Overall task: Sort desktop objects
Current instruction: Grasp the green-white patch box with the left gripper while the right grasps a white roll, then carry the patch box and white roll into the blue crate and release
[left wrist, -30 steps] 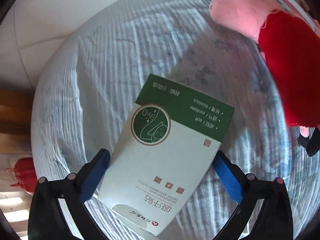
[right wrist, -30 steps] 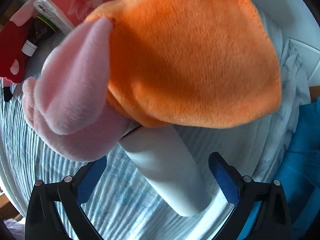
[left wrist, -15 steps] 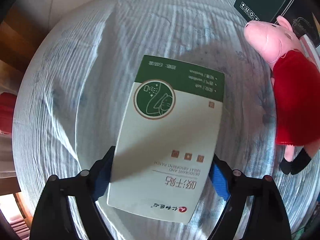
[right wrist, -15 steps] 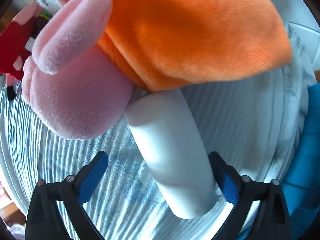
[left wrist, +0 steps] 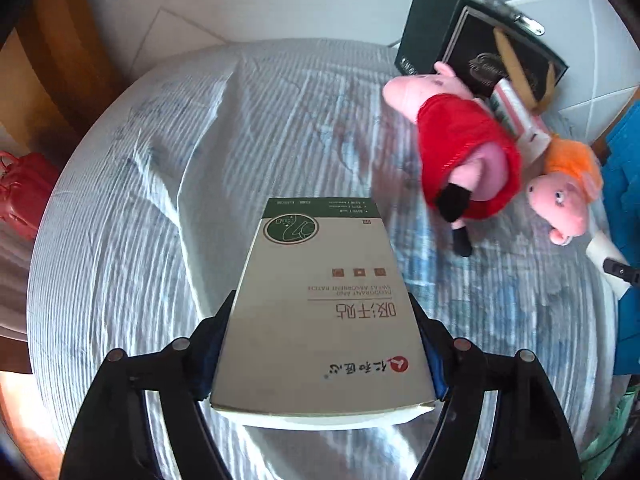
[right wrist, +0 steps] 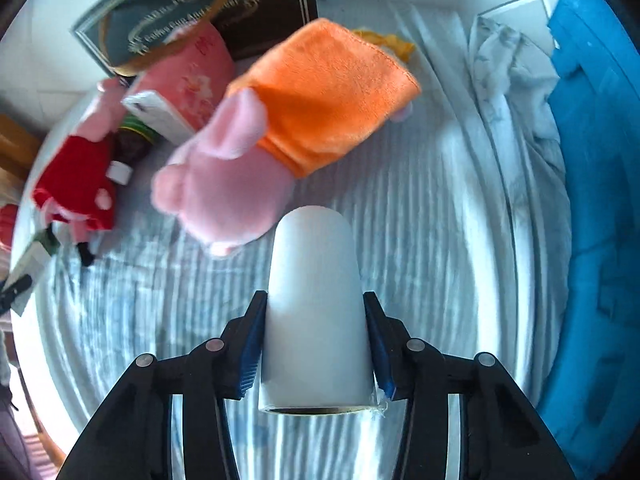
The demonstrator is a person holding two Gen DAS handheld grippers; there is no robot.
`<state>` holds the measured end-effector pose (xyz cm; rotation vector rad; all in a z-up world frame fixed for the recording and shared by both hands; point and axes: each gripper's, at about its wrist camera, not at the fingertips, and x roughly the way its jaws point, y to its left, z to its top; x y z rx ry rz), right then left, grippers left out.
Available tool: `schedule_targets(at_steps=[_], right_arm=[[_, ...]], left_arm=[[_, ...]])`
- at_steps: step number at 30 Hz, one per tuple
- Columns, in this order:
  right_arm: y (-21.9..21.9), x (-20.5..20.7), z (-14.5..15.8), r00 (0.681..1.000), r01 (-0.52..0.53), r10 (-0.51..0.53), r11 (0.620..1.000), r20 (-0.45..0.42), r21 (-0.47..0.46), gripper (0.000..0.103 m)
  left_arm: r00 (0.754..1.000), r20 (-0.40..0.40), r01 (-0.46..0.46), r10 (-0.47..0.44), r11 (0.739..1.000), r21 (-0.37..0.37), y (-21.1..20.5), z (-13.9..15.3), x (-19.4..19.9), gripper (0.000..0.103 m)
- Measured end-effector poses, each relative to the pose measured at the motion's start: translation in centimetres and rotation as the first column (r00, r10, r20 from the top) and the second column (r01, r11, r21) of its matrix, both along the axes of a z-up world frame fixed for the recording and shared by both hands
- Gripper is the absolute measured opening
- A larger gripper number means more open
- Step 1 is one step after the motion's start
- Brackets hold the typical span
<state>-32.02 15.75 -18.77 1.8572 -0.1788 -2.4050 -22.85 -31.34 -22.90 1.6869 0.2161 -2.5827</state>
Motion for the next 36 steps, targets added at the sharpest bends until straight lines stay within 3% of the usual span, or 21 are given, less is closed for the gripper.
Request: schedule_targets(at_steps=[4,8,15,22,28,36], right_arm=[[1.2,4.4,1.7,0.997,-0.012,0.008,0.999,-0.082,-0.048,0.045],[-2.6,10.3,1.3,0.983,-0.032,0.020,0.997,-0.180,-0.066,0.045],[-4.0,16.3,6.6,0.914,-0.042,0.011,0.997,-0.405,-0.066,0.045],[-1.9,21.6,14.0,0.806,-0.023,0.013,1.000,-0.591,-0.009,0.045],[3.6,25.0,19.2,0.718,0.042,-0.032,0.999,-0.696,-0.002,0.045],[14.5,27.3,23.4,0.653,0.186,-0.132,0.983,-0.746,-0.012,0.045]], left_arm=[[0.996,-0.086,-0.029,0.031,0.999,0.030,2.8,2.2,4.6,0.076],[0.984,-0.175,-0.038,0.038,0.999,0.002,6.2,5.4,9.0,0.075],[0.940,-0.338,0.037,-0.050,0.998,-0.045,13.0,11.1,14.0,0.076],[0.873,-0.460,0.143,-0.163,0.987,-0.077,21.3,16.5,15.4,0.076],[0.798,-0.547,0.247,-0.252,0.965,-0.084,30.6,21.1,15.7,0.076],[0.693,-0.611,0.394,-0.382,0.911,-0.122,45.3,26.0,15.0,0.075]])
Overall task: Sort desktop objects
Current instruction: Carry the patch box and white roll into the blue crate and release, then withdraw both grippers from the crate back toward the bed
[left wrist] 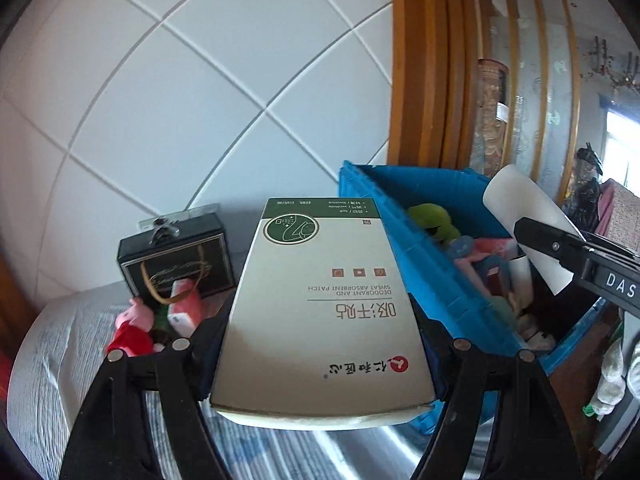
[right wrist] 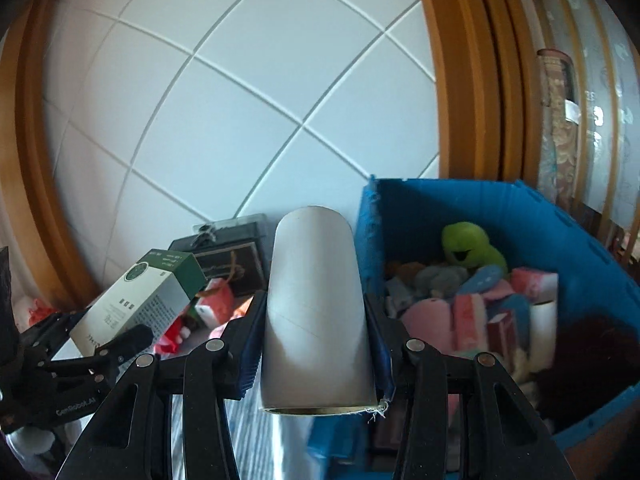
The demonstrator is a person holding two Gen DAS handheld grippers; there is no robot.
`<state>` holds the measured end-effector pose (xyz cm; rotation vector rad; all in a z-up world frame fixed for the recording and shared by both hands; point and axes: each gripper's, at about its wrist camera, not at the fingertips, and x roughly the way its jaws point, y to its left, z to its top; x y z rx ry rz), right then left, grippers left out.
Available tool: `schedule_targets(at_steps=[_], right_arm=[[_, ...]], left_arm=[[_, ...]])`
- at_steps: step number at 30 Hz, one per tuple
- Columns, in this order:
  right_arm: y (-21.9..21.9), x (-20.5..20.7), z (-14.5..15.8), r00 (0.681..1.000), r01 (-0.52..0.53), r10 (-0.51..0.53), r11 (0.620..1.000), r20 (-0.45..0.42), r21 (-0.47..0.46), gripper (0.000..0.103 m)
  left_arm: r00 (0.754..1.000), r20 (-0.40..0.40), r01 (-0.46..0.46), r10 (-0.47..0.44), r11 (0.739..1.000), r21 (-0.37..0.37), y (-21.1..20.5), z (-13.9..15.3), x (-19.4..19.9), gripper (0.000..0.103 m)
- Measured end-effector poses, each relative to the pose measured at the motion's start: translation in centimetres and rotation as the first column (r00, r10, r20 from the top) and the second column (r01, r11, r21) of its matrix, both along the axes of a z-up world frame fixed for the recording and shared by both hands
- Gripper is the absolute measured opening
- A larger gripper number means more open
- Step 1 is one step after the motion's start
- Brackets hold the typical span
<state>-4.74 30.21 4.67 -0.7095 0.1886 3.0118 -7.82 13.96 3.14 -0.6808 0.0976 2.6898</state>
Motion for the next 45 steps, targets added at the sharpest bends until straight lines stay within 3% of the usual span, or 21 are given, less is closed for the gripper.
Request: schedule_targets(at_steps=[7,14,20,26,33,35,37,40,45], right_arm=[[10.1,1.9,0.7,0.990,0.140,-0.140,0.989,0.007,0.038,0.045],[18.0,2.3,-2.0,0.967,0.222,-0.226,0.974,0.119,0.050,0.045],[21.7,2.5,-4.5,0.954,0.244,-0.247,0.969,0.170,0.042,0.045],[22.6,2.9,-5.7,0.949,0.251,-0.256,0.967,0.185,0.052,0.045],[23.1,3.1,-6.1,0.950,0.255,-0.260,0.966,0.175,0.049,0.047],[23.2,3.2,-5.8,0.951,0.258,-0.263,0.965,0.163,0.048,0.056],[23.1,3.6,-5.4,0.953,0.260,-0.265,0.964,0.146,0.049,0.080],[22.9,4.4,-4.7,0.959,0.255,-0.258,0.966,0.116,0.041,0.103],[22.0,5.8,-3.5,0.969,0.234,-0.236,0.972,0.076,0.029,0.103]], left_arm=[[0.993,-0.034,0.108,-0.109,0.994,-0.033,12.5,2.4,0.4,0.076],[0.986,0.039,0.167,-0.164,0.980,-0.109,21.3,0.2,0.4,0.075],[0.979,0.099,0.191,-0.179,0.973,-0.129,24.4,-2.0,0.5,0.076],[0.976,0.124,0.195,-0.180,0.974,-0.115,24.7,-2.6,0.4,0.076],[0.978,0.104,0.191,-0.181,0.977,-0.093,24.2,-2.2,0.7,0.083],[0.978,0.102,0.190,-0.181,0.978,-0.081,24.0,-2.0,0.9,0.083],[0.979,0.101,0.186,-0.179,0.981,-0.064,23.6,-1.8,1.0,0.083],[0.982,0.086,0.173,-0.170,0.984,-0.038,22.5,-1.1,1.6,0.083],[0.990,0.018,0.140,-0.140,0.990,0.010,19.6,0.7,3.5,0.087]])
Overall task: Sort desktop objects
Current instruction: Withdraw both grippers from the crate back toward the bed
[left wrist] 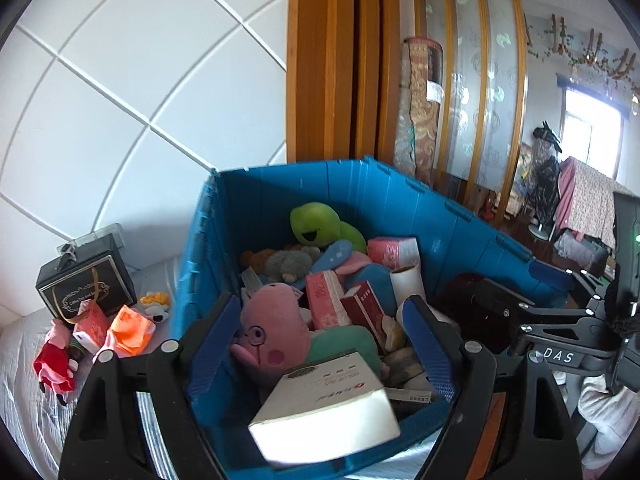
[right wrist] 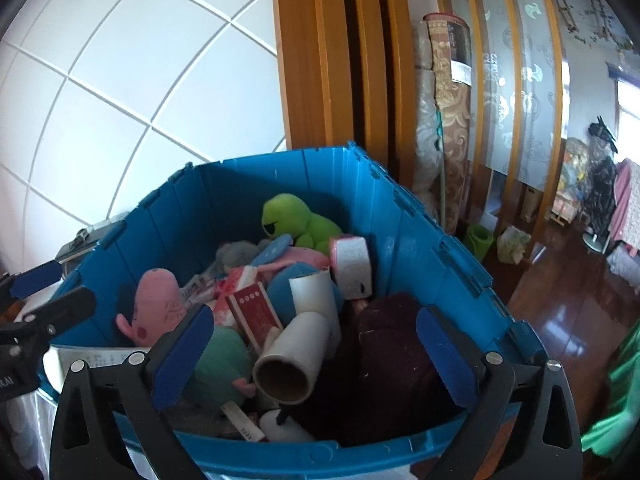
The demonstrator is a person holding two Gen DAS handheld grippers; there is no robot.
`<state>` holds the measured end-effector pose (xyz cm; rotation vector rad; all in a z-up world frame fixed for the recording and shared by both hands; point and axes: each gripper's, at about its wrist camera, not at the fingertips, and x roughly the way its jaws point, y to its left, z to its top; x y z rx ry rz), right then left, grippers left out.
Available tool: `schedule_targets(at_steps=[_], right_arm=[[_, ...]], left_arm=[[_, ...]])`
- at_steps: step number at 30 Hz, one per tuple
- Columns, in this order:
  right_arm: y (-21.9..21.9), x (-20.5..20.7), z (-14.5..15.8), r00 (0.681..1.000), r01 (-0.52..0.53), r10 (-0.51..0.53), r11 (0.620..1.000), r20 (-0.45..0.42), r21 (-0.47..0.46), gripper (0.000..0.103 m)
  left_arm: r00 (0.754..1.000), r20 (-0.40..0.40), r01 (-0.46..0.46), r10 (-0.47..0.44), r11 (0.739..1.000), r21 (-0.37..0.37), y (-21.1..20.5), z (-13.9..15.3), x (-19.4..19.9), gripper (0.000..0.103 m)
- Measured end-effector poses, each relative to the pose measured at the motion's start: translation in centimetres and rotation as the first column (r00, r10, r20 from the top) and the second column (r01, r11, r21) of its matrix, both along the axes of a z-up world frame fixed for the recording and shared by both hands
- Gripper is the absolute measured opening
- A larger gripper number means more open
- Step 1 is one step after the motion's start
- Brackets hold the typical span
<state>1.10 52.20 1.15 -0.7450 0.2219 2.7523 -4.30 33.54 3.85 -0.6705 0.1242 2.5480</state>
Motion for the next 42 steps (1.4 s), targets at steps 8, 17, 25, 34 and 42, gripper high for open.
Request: schedule_targets(at_steps=[8,17,25,34,42], right_arm=[[-5.4,1.5,1.8,0.986,-0.125,0.127,0.992,-0.108,0.025,0.103],[-15.2,-0.8,4.1,0.940,-0.291,0.294,0.956,-0.175,0.047,0.103],[-25.3,-5.1,4.0,0.898,-0.407,0.408,0.912,-0.165,0.046,0.103],[-33.8,-10.6,-0.1,0.877,-0.474,0.474,0.880,-0.078,0.020,0.103],[-35.2,-18.7,-7.0,0.877,-0.474,0.476,0.880,0.062,-0.035,0.103]], left_arm=[[0.990,-0.049,-0.128,0.135,0.984,0.123,-8.7,0.6,2.2,0.102],[0.939,0.008,-0.341,0.343,0.932,0.119,-19.7,-1.8,0.6,0.102],[0.879,0.103,-0.475,0.466,0.876,0.083,-30.5,-5.7,-1.9,0.102],[0.830,0.227,-0.529,0.510,0.848,0.028,-37.0,-11.3,-6.6,0.102],[0.802,0.337,-0.511,0.493,0.859,-0.037,-37.3,-17.0,-13.6,0.102]])
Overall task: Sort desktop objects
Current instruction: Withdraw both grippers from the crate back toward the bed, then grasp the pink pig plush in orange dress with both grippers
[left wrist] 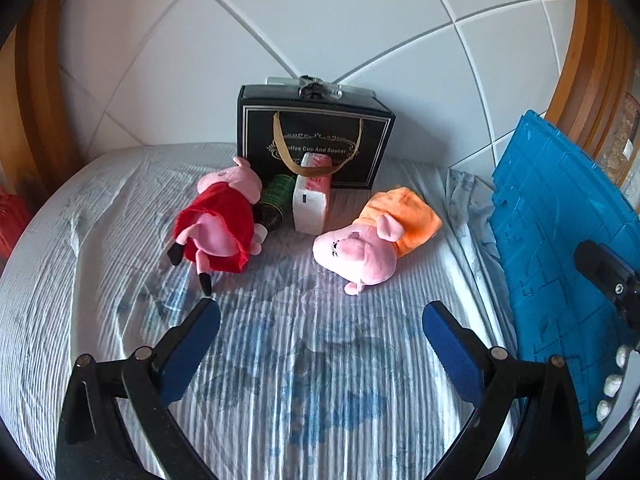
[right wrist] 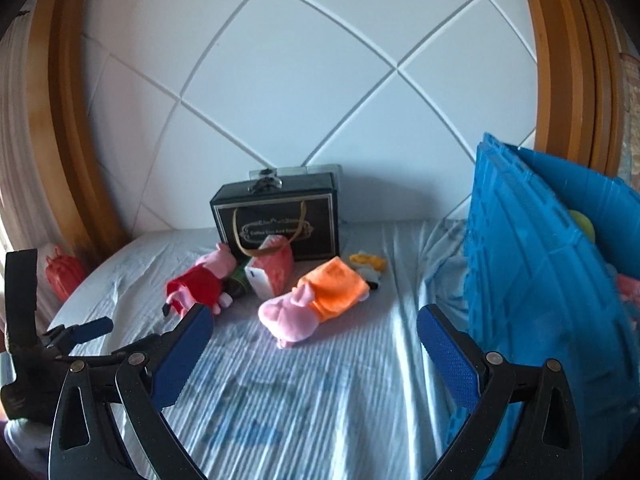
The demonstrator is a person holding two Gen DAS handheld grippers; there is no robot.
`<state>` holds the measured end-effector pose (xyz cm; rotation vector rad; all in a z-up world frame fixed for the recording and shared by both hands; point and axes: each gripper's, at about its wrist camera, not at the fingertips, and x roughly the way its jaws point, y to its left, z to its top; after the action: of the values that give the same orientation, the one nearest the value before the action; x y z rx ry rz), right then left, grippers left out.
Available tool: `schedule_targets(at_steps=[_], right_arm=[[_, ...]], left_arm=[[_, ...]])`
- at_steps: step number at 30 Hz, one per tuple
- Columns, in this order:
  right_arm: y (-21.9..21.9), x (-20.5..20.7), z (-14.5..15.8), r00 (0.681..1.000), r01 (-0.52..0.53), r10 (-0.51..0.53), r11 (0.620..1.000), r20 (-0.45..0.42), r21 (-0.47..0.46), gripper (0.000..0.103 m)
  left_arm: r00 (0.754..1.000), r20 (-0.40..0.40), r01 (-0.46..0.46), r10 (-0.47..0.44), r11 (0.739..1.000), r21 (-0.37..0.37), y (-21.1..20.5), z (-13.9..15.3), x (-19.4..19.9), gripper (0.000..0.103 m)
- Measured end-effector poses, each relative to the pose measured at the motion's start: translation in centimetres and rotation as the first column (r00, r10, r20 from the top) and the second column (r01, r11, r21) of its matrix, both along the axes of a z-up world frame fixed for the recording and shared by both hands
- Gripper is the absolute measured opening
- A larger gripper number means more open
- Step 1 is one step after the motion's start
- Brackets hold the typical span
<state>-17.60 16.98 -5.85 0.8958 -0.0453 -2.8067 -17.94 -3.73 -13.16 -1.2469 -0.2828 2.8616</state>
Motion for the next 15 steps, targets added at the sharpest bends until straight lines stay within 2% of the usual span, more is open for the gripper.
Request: schedule_targets(at_steps=[3,8,13,15], right_arm=[[0.5,-3.5,-3.1,0.998,0.017,-0.018,1.000,0.065,0.012,0.103],[1.2,-9.3,-8.8,0.982,0.051,-0.051,0.999,0.181,0.003,0.103],[3.1,-12.2,-12.4,0.965,0.127,-0.127,0.992,0.228,0.013,0.103],[3.7,-12.8,-13.2,0.960,0.151,-0.152,0.988,0.237,0.021,0.103]], left_arm=[[0.998,0.052,0.025,-0.024,1.000,-0.008,1.0,-2.8,-3.6,0.102],[0.985,0.115,0.131,-0.125,0.990,-0.049,5.0,-7.9,-10.6,0.102],[0.964,0.181,0.214,-0.196,0.973,-0.088,8.4,-12.8,-16.2,0.102],[0.968,0.186,0.202,-0.171,0.965,-0.169,8.1,-14.2,-17.3,0.102]])
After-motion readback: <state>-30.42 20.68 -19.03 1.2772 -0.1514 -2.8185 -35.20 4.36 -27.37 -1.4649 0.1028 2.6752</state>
